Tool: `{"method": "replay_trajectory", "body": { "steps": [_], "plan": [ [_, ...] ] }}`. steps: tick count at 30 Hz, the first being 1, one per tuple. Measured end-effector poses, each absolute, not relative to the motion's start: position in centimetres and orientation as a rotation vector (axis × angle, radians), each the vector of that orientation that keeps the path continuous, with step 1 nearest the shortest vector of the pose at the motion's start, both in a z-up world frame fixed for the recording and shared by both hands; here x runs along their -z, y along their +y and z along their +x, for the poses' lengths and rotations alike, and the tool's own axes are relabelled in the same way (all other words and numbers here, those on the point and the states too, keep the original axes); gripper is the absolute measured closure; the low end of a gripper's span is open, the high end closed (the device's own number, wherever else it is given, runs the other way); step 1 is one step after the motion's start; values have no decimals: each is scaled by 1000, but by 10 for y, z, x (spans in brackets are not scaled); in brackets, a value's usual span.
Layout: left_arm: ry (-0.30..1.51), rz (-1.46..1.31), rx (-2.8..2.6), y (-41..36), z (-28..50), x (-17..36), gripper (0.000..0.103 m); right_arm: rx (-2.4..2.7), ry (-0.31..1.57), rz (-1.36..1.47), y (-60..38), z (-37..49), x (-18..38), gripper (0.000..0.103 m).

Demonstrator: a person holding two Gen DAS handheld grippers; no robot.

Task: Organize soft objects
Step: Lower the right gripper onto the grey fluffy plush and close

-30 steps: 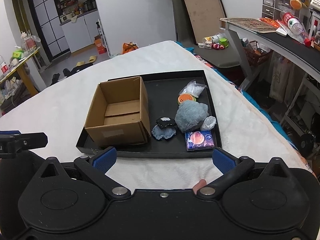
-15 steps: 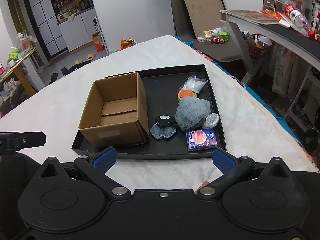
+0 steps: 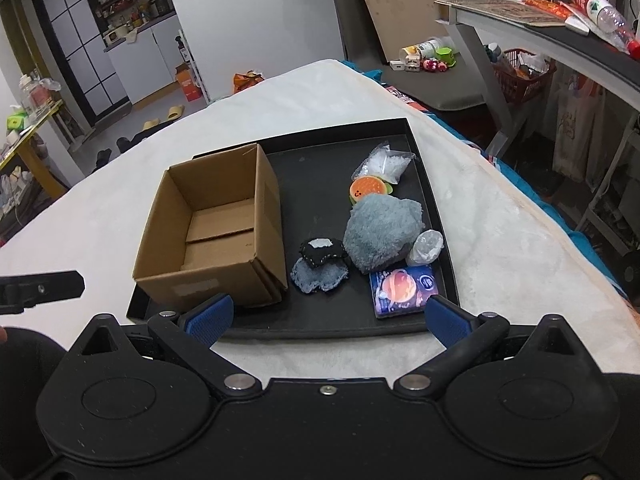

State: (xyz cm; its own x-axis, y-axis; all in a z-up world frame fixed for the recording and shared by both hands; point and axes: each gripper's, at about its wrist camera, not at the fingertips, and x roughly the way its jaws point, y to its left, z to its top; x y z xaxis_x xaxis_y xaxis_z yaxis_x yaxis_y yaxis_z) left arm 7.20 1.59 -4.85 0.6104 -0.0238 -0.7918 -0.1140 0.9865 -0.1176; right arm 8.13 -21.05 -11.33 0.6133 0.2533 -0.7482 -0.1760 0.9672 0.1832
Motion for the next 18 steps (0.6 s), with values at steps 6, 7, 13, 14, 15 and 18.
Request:
{"method": "replay_trajectory", "body": {
  "steps": [6,7,13,14,15,18],
  "plan": [
    [925,-184,-62,23,86,62,3,-247,873,115,-210,97,121,0],
    [925,-185,-67,23,89,64,3,-246,874,118,-210,98,123,0],
    [931,-194,-86,26,103,77,3,-225,876,138,-212,113,132,0],
    [931,-191,-90,26,105,79,3,-220,875,143,-213,116,133,0],
    [932,-190,-96,26,107,80,3,-215,873,148,-214,118,134,0],
    [933,-189,-125,27,115,86,7,-199,865,153,-216,125,137,0]
  ]
}}
